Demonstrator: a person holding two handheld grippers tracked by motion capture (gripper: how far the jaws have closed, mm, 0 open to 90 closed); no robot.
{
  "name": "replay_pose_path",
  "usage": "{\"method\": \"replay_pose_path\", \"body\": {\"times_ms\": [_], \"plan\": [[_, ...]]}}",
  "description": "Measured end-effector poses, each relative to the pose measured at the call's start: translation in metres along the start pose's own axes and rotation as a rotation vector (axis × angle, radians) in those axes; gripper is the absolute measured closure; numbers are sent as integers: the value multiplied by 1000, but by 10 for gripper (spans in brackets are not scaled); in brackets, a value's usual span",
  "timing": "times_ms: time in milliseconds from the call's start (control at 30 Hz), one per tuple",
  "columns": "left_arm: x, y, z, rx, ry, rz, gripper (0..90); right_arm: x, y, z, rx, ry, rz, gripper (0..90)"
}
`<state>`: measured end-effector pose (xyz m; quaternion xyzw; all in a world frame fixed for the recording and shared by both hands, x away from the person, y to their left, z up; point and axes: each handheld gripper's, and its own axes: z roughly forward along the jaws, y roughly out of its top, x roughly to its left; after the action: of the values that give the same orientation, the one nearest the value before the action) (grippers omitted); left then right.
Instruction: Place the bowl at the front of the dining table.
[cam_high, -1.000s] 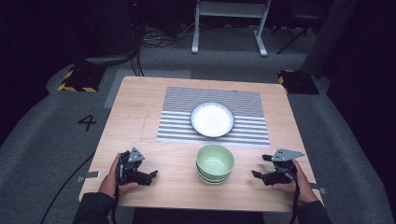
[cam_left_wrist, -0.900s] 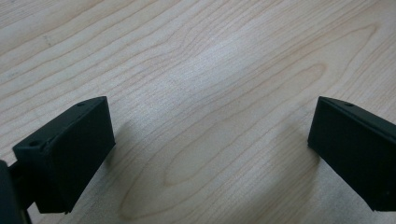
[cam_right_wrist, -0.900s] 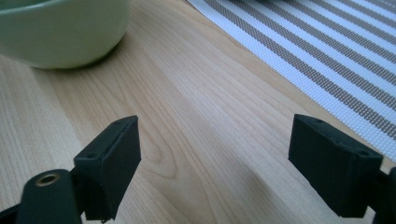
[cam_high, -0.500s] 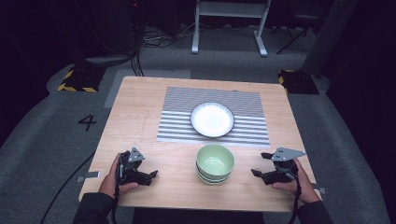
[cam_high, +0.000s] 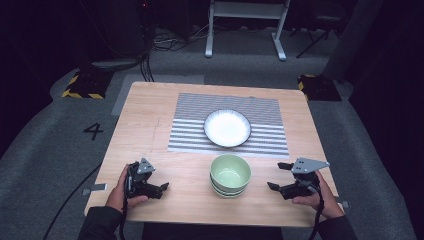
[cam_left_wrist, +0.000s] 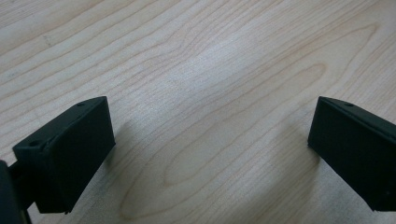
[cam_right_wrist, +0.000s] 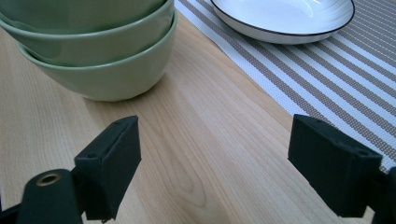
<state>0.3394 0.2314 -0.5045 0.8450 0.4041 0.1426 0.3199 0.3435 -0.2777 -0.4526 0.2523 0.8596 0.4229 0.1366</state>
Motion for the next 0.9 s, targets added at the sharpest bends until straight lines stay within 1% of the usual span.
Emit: {"method": "replay_pose_path", "body": {"times_ms": [33, 67, 100, 167, 233, 367, 433, 467, 500, 600, 667, 700, 767, 833, 900], "plan": [[0, 0, 0, 0, 0, 0, 4, 1, 1, 0, 3, 4, -5, 168], [0, 0, 0, 0, 1, 0, 4, 3, 3, -1, 3, 6, -25, 168], [0, 0, 0, 0, 0, 1, 4, 4, 4, -1, 3, 6, -31, 168], [0, 0, 0, 1, 1, 0, 4, 5, 6, -1, -2, 7, -34, 166], [0, 0, 0, 0, 0, 0, 4, 8, 10, -2, -23, 28, -33, 166], [0, 0, 0, 0, 1, 0, 4, 11, 14, -3, -33, 37, -43, 164], [0, 0, 0, 0, 0, 0, 4, 13, 18, -3, -51, 59, -47, 165], [0, 0, 0, 0, 0, 0, 4, 13, 18, -3, -51, 59, -47, 165], [0, 0, 0, 0, 0, 0, 4, 15, 21, -3, -52, 50, -67, 175], [0, 0, 0, 0, 0, 0, 4, 17, 24, -2, -51, 55, -81, 179], [0, 0, 0, 0, 0, 0, 4, 20, 28, 0, -48, 63, -104, 177], [0, 0, 0, 0, 0, 0, 4, 20, 28, 0, -48, 63, -104, 177], [0, 0, 0, 0, 0, 0, 4, 22, 31, 1, -46, 62, -119, 175], [0, 0, 0, 0, 0, 0, 4, 24, 34, 2, -47, 52, -141, 180], [0, 0, 0, 0, 0, -2, 4, 28, 37, 5, -36, 67, -161, 179]]}}
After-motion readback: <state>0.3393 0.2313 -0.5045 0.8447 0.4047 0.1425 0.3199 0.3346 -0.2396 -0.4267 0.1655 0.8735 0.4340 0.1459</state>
